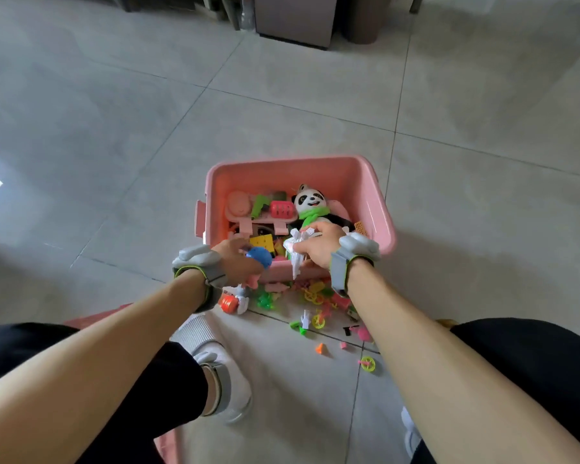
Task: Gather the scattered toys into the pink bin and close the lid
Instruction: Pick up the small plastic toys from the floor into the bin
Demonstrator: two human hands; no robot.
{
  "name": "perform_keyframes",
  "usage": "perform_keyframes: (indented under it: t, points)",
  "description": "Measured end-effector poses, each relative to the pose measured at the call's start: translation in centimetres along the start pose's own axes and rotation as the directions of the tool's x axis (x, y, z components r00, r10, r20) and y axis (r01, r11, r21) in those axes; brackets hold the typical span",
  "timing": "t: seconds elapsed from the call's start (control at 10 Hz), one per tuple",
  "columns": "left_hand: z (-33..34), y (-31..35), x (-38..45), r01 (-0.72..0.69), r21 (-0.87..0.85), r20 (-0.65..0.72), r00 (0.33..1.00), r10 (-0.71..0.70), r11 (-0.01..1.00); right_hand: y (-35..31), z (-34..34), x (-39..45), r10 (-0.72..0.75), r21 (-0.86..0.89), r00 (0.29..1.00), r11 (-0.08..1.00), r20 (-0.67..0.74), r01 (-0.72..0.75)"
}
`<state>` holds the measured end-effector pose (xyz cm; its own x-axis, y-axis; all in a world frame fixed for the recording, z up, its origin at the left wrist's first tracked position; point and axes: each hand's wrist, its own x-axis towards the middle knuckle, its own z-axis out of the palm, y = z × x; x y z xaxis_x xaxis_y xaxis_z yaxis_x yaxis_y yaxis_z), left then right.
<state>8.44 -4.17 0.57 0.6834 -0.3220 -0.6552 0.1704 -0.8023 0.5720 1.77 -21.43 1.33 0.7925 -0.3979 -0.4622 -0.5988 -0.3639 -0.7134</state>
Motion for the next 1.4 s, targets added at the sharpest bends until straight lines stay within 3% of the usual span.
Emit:
perform_keyframes:
  t: [0.2, 0.4, 0.5, 0.6, 0.7, 0.8, 1.0, 1.2, 1.3, 1.4]
  points:
    - [-2.6, -2.4, 2.2, 0.086, -0.402, -0.205, 0.962, -0.181, 0.912, -1.4, 4.0, 3.9, 0.107, 0.138, 0.992, 0.984, 0.071, -0.116]
    - [-3.6, -3.1, 3.1, 0.116, -0.526, -0.181, 0.953, -0.244, 0.842, -2.4, 6.5, 8.1, 0.216, 0.295, 0.963, 0.921, 0.162, -0.256]
    - [-3.5, -3.0, 3.9, 0.100, -0.539, -0.218, 0.942, -0.254, 0.836, -2.1, 7.1, 8.8, 0.265, 0.269, 0.932, 0.905, 0.247, -0.329]
    - [-3.5, -3.5, 4.4, 0.088, -0.306, -0.300, 0.936, -0.184, 0.948, -0.8, 7.8, 9.6, 0.287, 0.193, 0.928, 0.922, 0.236, -0.334]
    - [-3.4, -3.3, 4.5, 0.082, 0.124, -0.345, 0.938, -0.034, 0.989, -1.4, 8.0, 8.7, 0.224, 0.036, 0.964, 0.972, 0.146, -0.232]
    - [-3.3, -2.1, 4.9, 0.082, 0.275, -0.318, 0.948, 0.010, 0.958, -1.1, 7.8, 8.5, 0.152, -0.044, 0.985, 0.988, 0.080, -0.149]
    - [-3.2, -1.4, 6.1, 0.014, 0.377, -0.454, 0.874, 0.172, 0.926, -0.5, 7.1, 7.4, 0.110, -0.017, 0.991, 0.994, 0.075, -0.109]
    - [-2.0, -1.9, 5.2, -0.016, 0.626, -0.291, 0.923, 0.253, 0.780, 0.2, 6.1, 6.0, 0.028, -0.075, 0.997, 0.997, 0.075, -0.023]
    - [-1.7, -2.5, 4.9, -0.016, 0.648, -0.326, 0.898, 0.296, 0.761, 0.3, 5.8, 5.3, -0.002, -0.101, 0.998, 0.995, 0.064, 0.008]
    - [-1.7, -2.9, 5.0, -0.060, 0.686, -0.267, 0.906, 0.328, 0.725, 0.5, 5.7, 4.7, -0.025, -0.123, 0.998, 0.992, 0.061, 0.032]
